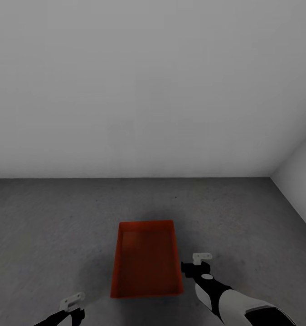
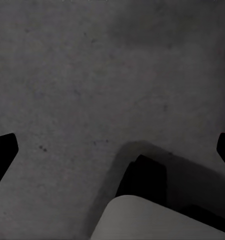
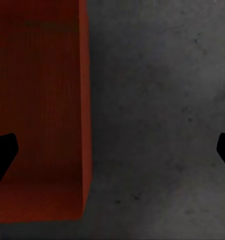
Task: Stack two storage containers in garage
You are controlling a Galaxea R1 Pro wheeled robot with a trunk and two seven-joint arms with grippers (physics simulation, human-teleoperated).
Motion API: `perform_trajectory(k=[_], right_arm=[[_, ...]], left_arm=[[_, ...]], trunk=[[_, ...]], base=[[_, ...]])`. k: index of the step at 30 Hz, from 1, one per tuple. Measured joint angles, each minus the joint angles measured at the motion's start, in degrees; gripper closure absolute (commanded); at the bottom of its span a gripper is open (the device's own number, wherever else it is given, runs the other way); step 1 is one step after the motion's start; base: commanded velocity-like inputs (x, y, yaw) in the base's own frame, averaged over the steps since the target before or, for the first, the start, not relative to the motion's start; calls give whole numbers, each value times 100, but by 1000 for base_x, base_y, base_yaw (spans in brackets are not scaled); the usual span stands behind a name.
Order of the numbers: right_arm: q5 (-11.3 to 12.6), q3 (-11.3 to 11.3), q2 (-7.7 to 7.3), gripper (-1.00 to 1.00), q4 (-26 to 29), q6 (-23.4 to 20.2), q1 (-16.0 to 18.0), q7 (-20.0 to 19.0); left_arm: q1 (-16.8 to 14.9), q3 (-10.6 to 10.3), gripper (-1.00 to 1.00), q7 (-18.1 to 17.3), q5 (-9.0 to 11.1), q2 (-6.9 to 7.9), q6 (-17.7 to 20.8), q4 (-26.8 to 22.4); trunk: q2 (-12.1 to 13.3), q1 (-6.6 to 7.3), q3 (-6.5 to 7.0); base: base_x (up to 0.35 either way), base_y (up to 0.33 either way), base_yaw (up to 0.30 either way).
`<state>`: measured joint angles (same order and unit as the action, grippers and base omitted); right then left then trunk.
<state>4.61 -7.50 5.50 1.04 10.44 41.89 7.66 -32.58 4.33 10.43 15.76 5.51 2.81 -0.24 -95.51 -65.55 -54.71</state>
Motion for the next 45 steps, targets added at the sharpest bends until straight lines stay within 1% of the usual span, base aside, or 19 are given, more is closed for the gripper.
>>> perform_trajectory(k=[8,15,31,32,36,38,41,45], right_arm=[[0,4,-2,-100,0,0,-3,-16],[0,1,-5,-100,0,0,-1,-22],[0,-1,-9,-100,-18,13,-1,9],[-2,-1,-19,-100,-44,16,-1,8],[-30,-5,-195,-100,-181,30,-6,7],[-39,-8,-254,-100,-207,29,-8,-6],[-36,-10,-290,-100,-226,25,-9,-32],[-27,-11,-299,-100,-253,12,-11,-59]], left_arm=[[0,0,-100,-18,3,-6,-7,4],[0,0,-100,-43,4,-51,-8,7],[0,0,-100,-61,7,-29,-3,8],[0,0,-100,-61,7,-28,-2,8],[0,0,-100,-62,7,-34,0,8],[0,0,-100,-62,7,-37,0,8],[0,0,-100,-63,7,-40,0,8],[7,0,-100,-69,7,-41,0,8]], trunk=[[321,176,144],[602,330,269],[1244,681,557],[1284,703,575],[1444,791,646],[1524,835,682],[1645,901,736],[1805,989,808]], base=[[0,0,0],[0,0,0],[0,0,0],[0,0,0],[0,0,0],[0,0,0],[0,0,0],[0,0,0]])
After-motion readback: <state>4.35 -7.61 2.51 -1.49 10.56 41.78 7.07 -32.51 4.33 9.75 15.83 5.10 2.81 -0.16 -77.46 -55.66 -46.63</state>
